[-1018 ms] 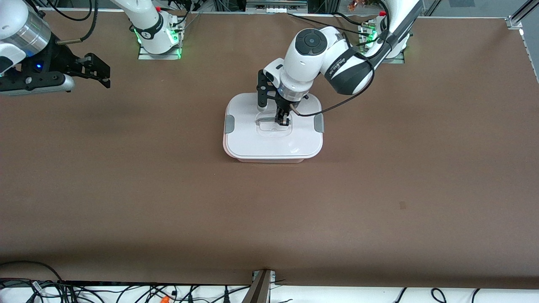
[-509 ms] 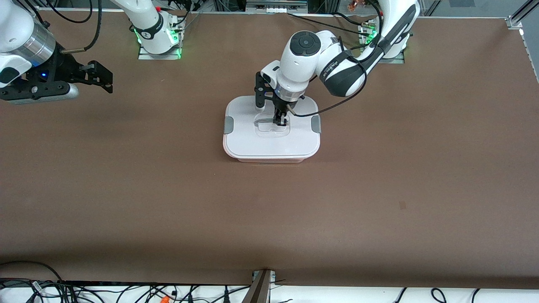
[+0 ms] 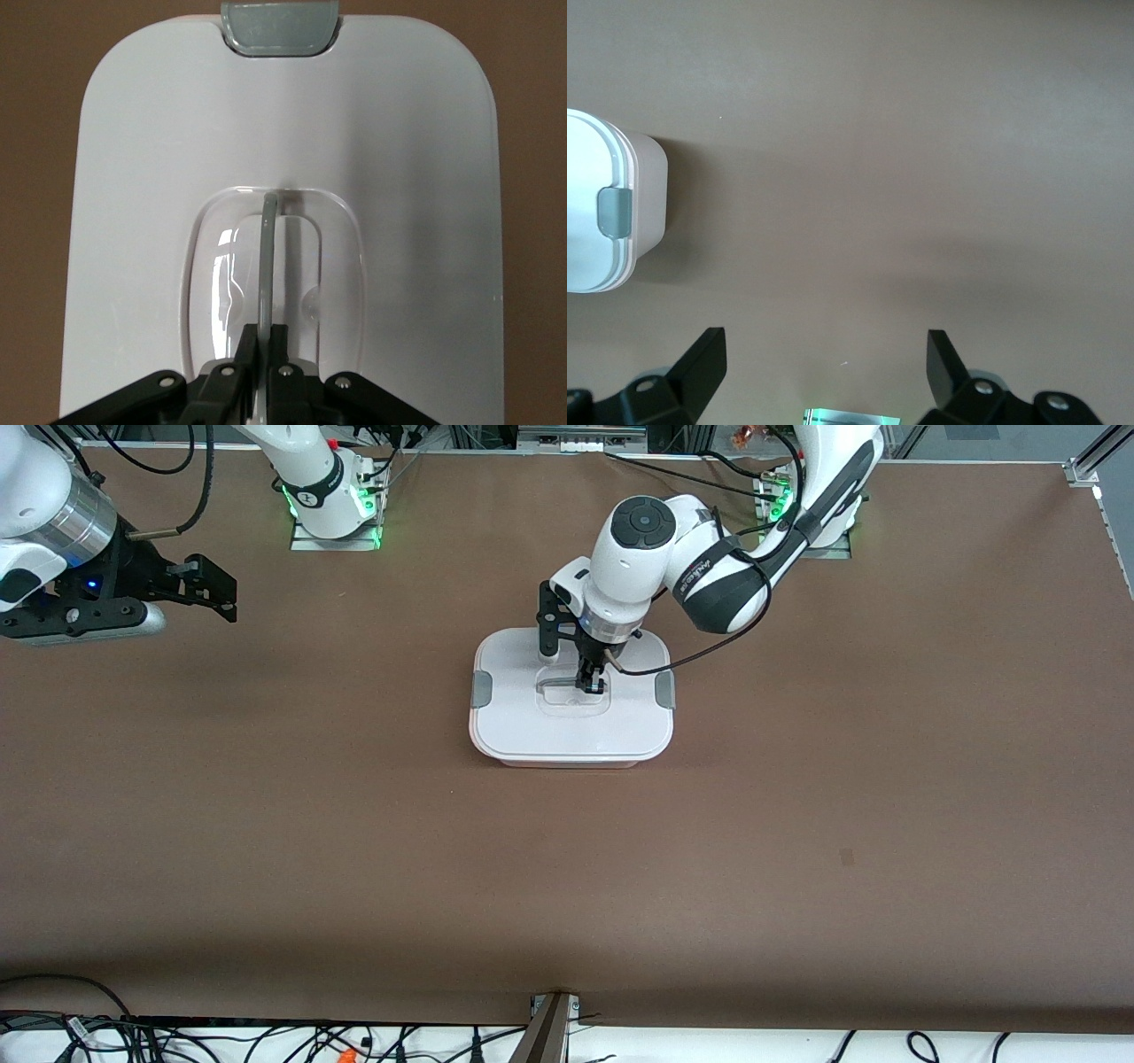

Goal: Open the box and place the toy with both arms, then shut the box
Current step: 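Lower the white lid onto the tub with the left gripper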

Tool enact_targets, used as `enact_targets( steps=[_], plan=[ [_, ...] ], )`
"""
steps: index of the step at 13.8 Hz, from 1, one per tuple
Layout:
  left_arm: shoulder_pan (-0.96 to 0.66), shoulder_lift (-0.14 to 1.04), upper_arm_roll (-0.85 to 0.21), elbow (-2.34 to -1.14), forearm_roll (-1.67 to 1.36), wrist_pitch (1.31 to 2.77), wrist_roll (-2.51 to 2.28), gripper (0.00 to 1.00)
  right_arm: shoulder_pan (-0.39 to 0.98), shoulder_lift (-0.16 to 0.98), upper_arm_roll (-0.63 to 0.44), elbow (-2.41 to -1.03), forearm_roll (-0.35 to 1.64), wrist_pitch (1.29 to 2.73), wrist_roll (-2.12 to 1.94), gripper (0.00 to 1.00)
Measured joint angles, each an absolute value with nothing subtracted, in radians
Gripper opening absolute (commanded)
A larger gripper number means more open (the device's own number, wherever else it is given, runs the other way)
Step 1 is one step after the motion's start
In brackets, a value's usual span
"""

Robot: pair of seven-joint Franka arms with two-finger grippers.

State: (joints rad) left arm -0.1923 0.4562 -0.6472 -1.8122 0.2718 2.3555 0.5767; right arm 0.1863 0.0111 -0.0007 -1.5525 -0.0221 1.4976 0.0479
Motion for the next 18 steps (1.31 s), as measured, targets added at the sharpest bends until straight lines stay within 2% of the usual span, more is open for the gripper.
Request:
enact_targets(
  steps=[18],
  plan=[
    [-0.198, 0.471, -0.647, -1.812, 0.273, 2.383, 0.554, 0.0, 0.186, 0.012, -0.001, -1.553, -0.022, 1.5, 0.048, 1.0]
  ],
)
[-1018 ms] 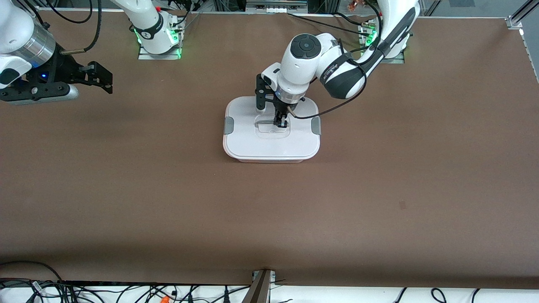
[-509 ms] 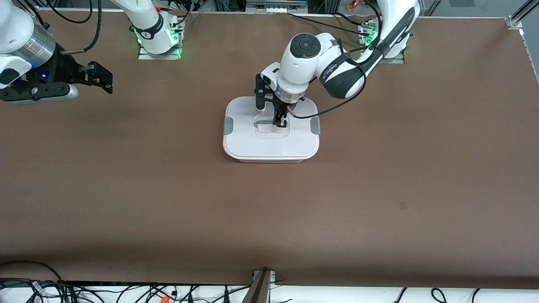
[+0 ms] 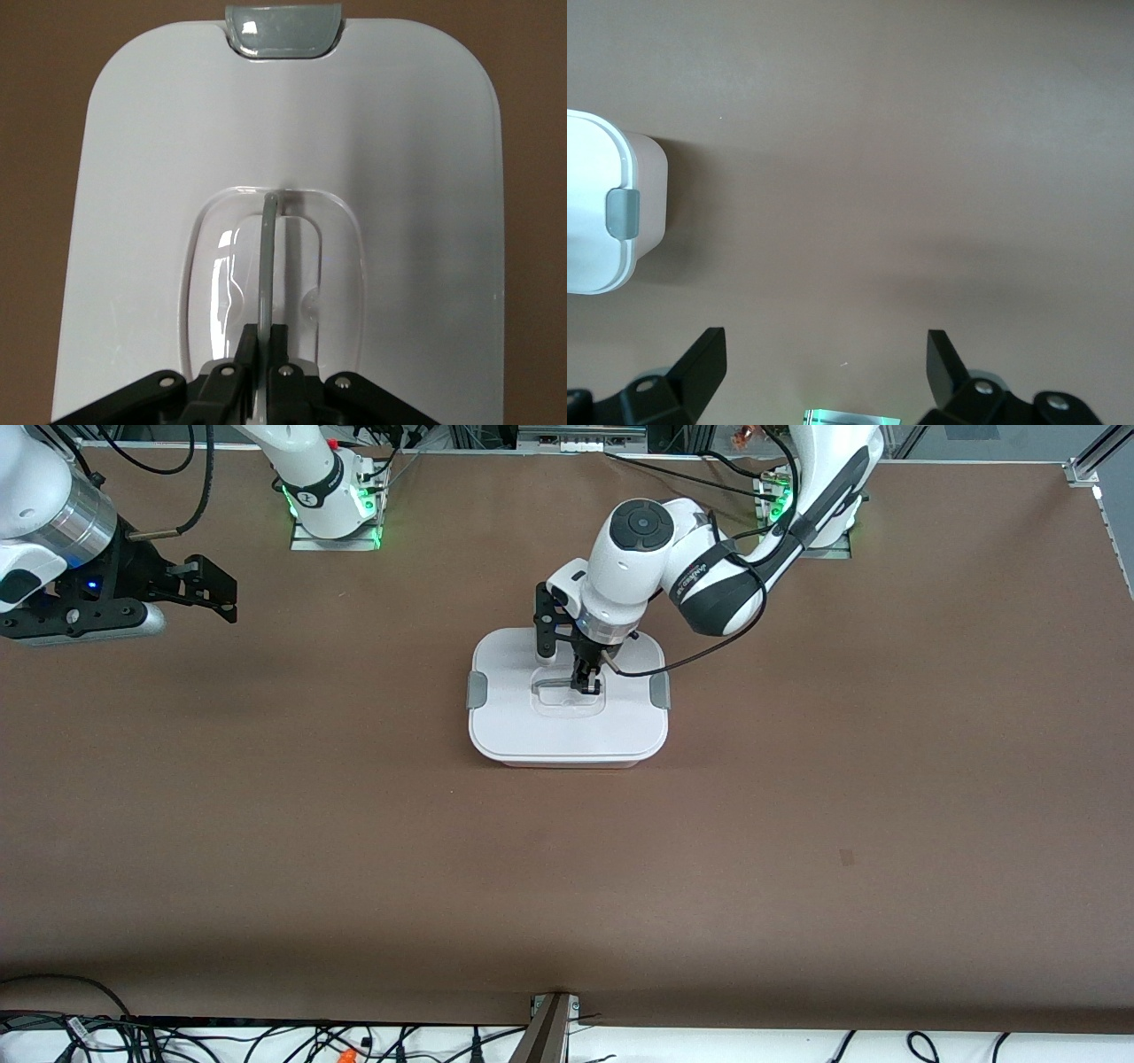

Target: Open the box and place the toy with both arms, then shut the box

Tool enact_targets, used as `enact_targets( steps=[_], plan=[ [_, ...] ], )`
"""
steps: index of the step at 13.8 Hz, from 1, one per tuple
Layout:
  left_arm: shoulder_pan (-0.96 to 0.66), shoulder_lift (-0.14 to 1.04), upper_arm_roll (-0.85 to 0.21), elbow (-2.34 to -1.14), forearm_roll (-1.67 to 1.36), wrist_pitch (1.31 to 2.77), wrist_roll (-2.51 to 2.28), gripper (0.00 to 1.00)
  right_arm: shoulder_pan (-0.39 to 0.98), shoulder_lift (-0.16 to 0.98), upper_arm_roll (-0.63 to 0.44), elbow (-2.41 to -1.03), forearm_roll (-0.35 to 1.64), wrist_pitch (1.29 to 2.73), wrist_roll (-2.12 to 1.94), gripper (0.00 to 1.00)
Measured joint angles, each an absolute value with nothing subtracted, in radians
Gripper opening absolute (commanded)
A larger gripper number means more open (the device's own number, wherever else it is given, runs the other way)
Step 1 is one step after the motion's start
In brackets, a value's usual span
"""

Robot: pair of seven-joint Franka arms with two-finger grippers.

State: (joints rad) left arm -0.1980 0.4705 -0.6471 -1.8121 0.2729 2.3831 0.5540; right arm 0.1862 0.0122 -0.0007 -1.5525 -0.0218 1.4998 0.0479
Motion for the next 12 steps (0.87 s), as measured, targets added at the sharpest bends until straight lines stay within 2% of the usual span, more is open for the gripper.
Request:
enact_targets(
  steps=[1, 2, 8, 12],
  plan=[
    [-0.198, 0.471, -0.647, -1.812, 0.273, 2.383, 0.554, 0.0, 0.186, 0.012, -0.001, -1.553, -0.022, 1.5, 0.048, 1.0],
    [-0.198, 0.471, -0.647, -1.812, 0.273, 2.383, 0.554, 0.99, 0.186, 0.013, -0.001, -1.553, -0.022, 1.5, 0.048, 1.0],
    [-0.19, 0.456, -0.644, -1.804, 0.274, 2.36, 0.549, 1.0, 0.186, 0.013, -0.001, -1.552, -0.022, 1.501, 0.048, 1.0],
    [-0.164, 0.365, -0.644, -1.757, 0.203, 2.145, 0.485, 1.0, 0.186, 0.013, -0.001, -1.553, -0.022, 1.501, 0.048, 1.0]
  ],
)
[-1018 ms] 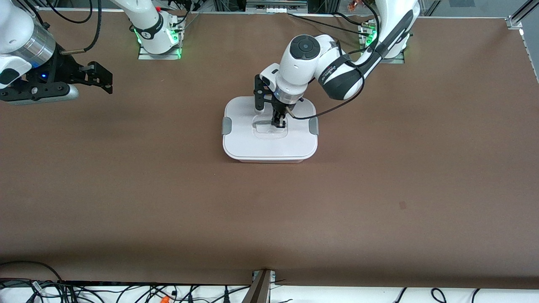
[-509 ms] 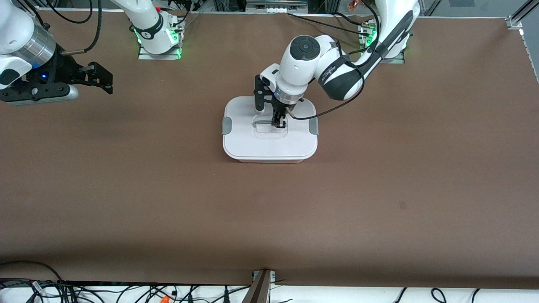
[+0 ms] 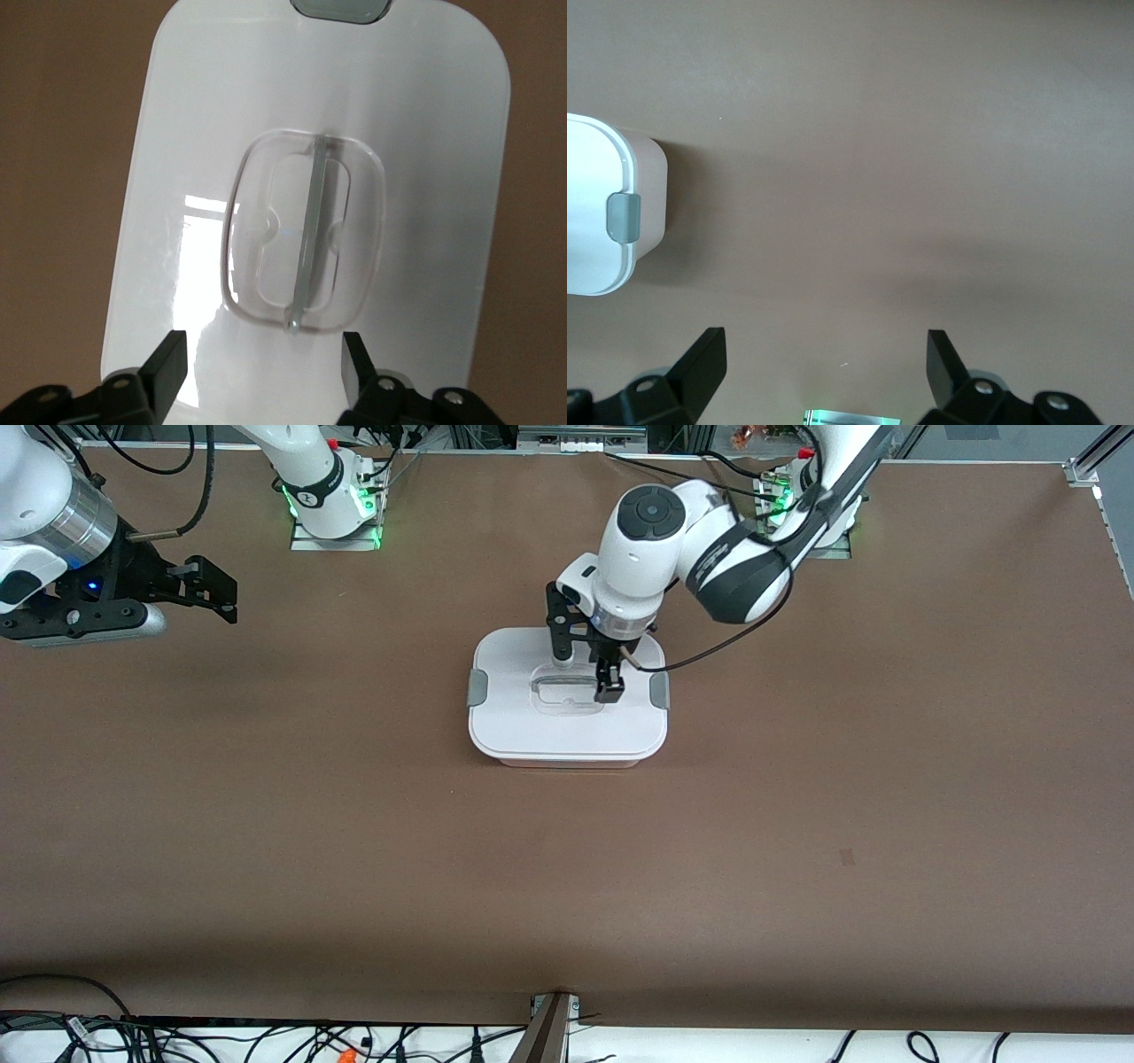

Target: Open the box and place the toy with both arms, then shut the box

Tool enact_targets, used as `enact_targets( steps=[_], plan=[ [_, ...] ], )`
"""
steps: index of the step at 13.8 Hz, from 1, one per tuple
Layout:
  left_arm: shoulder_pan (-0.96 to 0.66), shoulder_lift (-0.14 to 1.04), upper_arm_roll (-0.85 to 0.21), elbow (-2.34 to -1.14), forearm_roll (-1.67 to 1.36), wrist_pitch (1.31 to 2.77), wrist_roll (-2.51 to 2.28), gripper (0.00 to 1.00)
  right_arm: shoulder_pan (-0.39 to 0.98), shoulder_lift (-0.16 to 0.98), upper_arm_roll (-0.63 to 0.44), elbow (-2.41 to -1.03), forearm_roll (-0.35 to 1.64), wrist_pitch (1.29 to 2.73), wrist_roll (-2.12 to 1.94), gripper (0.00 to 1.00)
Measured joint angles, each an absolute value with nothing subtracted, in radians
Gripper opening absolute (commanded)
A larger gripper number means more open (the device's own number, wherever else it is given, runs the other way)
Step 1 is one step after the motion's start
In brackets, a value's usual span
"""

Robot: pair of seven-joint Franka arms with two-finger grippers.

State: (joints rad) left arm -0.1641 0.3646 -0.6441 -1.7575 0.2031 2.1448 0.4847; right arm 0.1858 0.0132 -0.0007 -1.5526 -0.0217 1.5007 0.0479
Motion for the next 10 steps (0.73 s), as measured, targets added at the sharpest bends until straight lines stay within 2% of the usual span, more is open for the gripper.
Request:
enact_targets(
  steps=[5, 10],
  plan=[
    [-0.02, 0.22, -0.639, -1.622, 0.147, 1.749, 0.415, 1.0, 0.185, 0.013, -0.001, -1.553, -0.021, 1.501, 0.048, 1.0],
    [0.14, 0.208, -0.622, -1.462, 0.135, 1.531, 0.257, 1.0, 0.185, 0.014, -0.001, -1.552, -0.021, 1.501, 0.048, 1.0]
  ],
)
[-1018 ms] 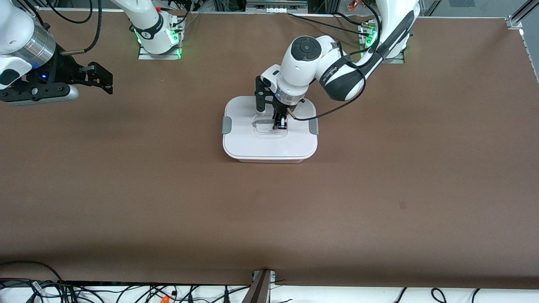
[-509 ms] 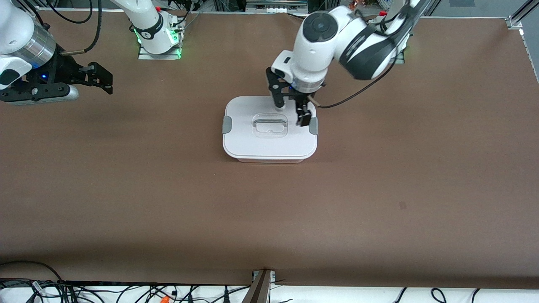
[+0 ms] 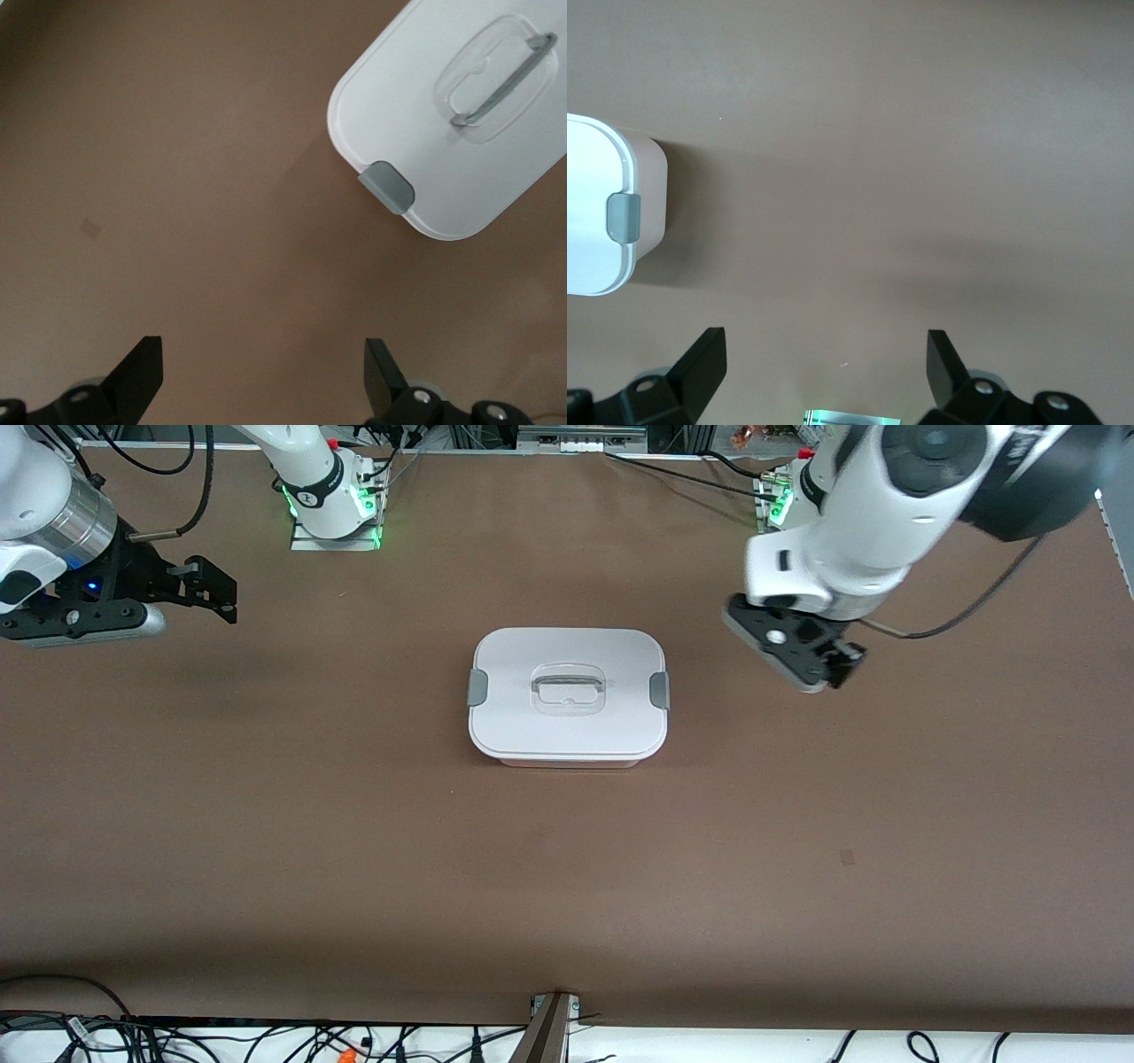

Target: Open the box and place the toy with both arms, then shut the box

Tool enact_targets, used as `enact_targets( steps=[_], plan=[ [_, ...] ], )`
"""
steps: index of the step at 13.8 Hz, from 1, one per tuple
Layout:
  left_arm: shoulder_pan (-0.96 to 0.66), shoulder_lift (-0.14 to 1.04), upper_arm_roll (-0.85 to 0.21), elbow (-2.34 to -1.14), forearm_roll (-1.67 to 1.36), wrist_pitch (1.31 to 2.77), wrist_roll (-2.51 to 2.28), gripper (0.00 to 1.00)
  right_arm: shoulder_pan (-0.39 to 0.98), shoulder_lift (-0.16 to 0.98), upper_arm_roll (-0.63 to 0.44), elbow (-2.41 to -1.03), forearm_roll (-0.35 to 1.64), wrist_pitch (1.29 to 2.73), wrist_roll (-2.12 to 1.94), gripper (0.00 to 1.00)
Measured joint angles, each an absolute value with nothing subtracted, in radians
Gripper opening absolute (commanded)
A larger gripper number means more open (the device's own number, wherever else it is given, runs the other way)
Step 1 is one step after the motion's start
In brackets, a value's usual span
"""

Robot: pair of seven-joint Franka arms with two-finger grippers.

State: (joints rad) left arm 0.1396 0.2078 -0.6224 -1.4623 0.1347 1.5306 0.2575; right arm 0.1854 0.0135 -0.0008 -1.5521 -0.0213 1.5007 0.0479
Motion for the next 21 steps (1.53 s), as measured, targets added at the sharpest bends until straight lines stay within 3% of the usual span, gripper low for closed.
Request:
enact_targets(
  steps=[2, 6, 9, 13, 17, 21],
  plan=[
    [0.144, 0.205, -0.578, -1.426, 0.135, 1.486, 0.21, 1.0, 0.185, 0.014, 0.0, -1.552, -0.021, 1.501, 0.048, 1.0],
    [0.056, 0.171, -0.337, -1.41, 0.133, 1.528, 0.195, 1.0, 0.185, 0.014, 0.0, -1.552, -0.021, 1.501, 0.048, 1.0],
    [-0.016, 0.1, -0.193, -1.492, 0.102, 1.665, 0.089, 1.0, 0.185, 0.014, 0.0, -1.552, -0.021, 1.501, 0.048, 1.0],
    [-0.081, -0.011, -0.031, -1.646, 0.039, 1.686, -0.055, 1.0, 0.185, 0.014, 0.0, -1.552, -0.021, 1.501, 0.048, 1.0],
    [-0.086, -0.027, 0.011, -1.678, 0.02, 1.686, -0.067, 1.0, 0.185, 0.014, 0.0, -1.552, -0.021, 1.501, 0.048, 1.0],
    [-0.091, 0.003, 0.013, -1.633, 0.02, 1.668, -0.072, 1.0, 0.185, 0.014, 0.0, -1.552, -0.021, 1.501, 0.048, 1.0]
  ],
)
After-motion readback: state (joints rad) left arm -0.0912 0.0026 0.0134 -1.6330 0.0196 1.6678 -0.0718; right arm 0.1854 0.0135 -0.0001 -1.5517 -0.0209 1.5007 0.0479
